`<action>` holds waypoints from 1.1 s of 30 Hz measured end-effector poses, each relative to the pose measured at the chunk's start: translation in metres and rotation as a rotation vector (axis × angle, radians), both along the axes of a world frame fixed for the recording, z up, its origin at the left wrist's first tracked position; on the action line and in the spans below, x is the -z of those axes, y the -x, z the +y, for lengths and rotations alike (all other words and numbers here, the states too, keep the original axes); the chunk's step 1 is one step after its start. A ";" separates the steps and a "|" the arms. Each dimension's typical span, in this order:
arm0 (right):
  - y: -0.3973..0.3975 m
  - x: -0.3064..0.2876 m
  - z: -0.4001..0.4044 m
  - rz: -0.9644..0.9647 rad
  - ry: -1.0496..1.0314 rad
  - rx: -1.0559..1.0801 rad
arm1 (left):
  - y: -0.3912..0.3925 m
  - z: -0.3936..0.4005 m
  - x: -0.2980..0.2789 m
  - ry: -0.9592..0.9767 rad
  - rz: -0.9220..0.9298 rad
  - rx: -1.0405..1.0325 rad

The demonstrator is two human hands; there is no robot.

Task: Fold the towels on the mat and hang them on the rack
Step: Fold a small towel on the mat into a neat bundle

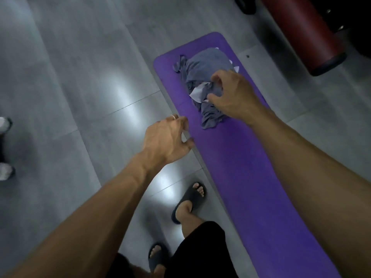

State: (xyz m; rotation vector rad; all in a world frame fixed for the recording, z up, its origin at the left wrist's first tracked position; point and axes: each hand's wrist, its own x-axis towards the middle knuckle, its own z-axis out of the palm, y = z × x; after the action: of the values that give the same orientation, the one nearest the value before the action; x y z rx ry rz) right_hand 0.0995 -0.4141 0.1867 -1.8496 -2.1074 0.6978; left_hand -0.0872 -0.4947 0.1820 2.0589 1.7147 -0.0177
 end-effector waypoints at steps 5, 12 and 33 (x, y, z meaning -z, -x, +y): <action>-0.031 0.088 0.071 -0.015 -0.007 0.064 | -0.030 0.089 0.092 0.026 -0.032 0.095; -0.058 0.243 0.179 -0.085 -0.004 0.130 | -0.047 0.212 0.254 -0.009 0.013 0.290; -0.125 0.444 0.263 0.305 -0.304 0.602 | -0.100 0.423 0.487 -0.633 -0.358 0.395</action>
State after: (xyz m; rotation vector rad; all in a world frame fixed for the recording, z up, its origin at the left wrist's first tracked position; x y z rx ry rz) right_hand 0.2248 -0.1506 -0.2572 -1.9075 -1.2818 0.4412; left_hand 0.0124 -0.0714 -0.3049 2.6094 1.1591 0.8108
